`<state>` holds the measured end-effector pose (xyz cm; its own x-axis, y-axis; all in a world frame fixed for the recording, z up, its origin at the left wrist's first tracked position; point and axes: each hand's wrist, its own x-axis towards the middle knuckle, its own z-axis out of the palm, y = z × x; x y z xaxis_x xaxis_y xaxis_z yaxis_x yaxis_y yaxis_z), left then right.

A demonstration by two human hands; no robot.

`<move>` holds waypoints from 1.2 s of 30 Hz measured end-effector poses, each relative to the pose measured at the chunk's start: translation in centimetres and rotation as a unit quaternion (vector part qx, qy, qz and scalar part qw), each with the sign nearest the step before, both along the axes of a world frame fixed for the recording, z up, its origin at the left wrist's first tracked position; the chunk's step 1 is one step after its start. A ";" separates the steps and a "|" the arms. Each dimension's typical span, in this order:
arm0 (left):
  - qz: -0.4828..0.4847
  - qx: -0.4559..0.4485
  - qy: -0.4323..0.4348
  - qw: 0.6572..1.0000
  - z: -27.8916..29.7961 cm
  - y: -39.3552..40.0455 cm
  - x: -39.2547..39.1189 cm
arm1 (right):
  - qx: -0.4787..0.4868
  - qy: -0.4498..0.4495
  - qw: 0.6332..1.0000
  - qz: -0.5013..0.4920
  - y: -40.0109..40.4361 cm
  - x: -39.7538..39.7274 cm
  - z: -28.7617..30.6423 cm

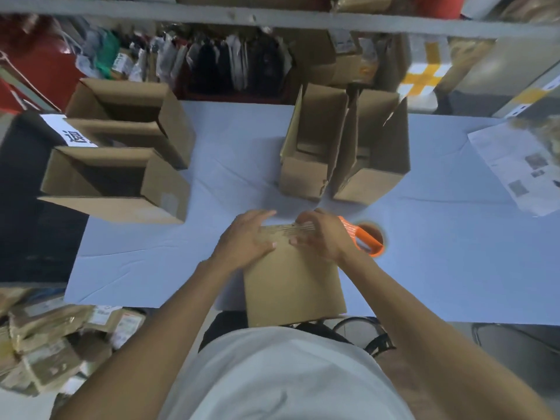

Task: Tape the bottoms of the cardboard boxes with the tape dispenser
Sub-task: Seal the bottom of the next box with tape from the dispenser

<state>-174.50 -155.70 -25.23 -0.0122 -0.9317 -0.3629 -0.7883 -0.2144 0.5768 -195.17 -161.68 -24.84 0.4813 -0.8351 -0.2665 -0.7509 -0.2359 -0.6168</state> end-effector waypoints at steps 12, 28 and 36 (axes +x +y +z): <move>-0.054 -0.015 -0.012 0.998 0.1 -3.7 -2.1 | 0.093 0.059 0.989 0.095 -4.0 -0.5 0.2; 0.162 0.070 0.021 0.984 0.1 -5.8 -3.8 | -0.021 -0.034 0.998 0.040 -2.7 -0.8 -1.4; 0.032 -0.148 -0.252 0.956 -0.7 1.5 -8.3 | 0.011 -0.029 0.996 -0.085 -1.6 -0.2 -1.0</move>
